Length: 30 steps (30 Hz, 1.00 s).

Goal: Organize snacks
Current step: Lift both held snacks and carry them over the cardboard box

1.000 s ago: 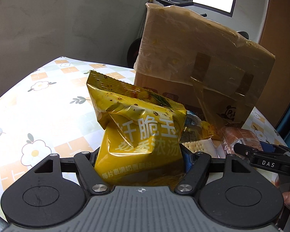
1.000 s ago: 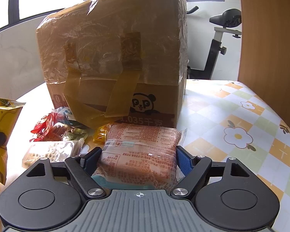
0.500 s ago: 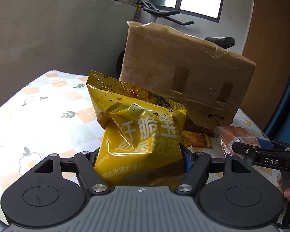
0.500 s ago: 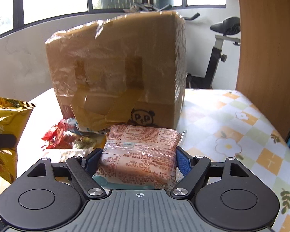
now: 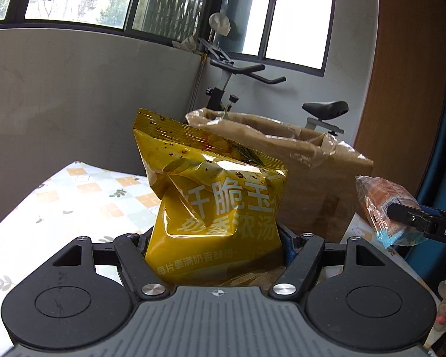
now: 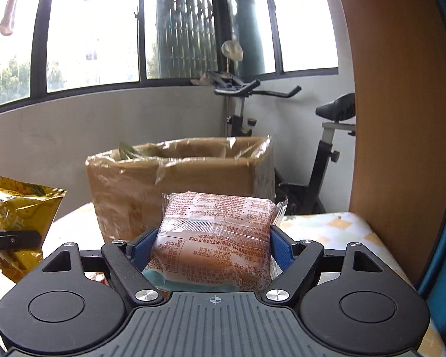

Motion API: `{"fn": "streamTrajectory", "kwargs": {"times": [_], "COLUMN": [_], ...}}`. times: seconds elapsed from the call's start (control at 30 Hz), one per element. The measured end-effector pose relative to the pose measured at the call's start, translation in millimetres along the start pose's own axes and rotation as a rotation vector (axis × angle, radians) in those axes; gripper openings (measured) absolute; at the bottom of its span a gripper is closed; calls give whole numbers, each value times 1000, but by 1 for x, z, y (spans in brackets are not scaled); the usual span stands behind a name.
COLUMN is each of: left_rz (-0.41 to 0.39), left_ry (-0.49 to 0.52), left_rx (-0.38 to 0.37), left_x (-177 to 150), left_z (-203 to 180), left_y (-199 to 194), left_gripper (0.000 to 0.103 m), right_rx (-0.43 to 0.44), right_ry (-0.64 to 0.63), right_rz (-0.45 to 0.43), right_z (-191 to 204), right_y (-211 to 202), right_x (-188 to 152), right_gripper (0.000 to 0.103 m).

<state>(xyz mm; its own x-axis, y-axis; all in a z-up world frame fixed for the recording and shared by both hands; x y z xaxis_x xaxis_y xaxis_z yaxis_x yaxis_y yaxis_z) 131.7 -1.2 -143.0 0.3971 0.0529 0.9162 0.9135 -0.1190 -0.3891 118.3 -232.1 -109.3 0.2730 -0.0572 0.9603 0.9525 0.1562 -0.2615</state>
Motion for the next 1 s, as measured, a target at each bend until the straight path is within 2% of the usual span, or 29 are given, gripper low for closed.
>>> {"fn": "streamTrajectory", "kwargs": {"times": [0.23,0.43,0.57,0.67,0.8,1.0], "left_rz": [-70,-98,-69,-14,65,109], "left_ry": [37,42,76,107,159,224], "left_rx": [-2,-64,-94,-94,-55,-11], "left_x": [52,111,136,142,141,143], "left_z": [-9,-40,-68,-86,-98,-105], "left_y": [8,39,82,118,158,192], "left_gripper": [76,76,76,76,76,76], "right_rx": [28,43,30,28,22,-6], "right_ry": [-73,-109,-150,-143,-140,-180], "right_rz": [-41,-74,-74,-61,-16,44], "right_z": [-6,-10,-14,-20,-24,-25], "right_y": [22,61,91,109,137,167], "right_x": [54,103,118,120,115,103], "right_gripper": [76,76,76,76,76,76]}}
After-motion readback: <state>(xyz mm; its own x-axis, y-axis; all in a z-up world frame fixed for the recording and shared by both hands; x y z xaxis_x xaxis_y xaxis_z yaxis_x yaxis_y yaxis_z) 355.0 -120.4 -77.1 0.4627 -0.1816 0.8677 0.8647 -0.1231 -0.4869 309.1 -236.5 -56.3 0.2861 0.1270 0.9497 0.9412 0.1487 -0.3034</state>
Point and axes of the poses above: each gripper's, at about its wrist camera, not at the fingertips, and y roughly the way its jaws point, z to its left, x to its top, the point moved 9 cm from there along y, roughly the way its jaws point, and after that the axes turned 7 degrees about x, right-handed, at the moved point
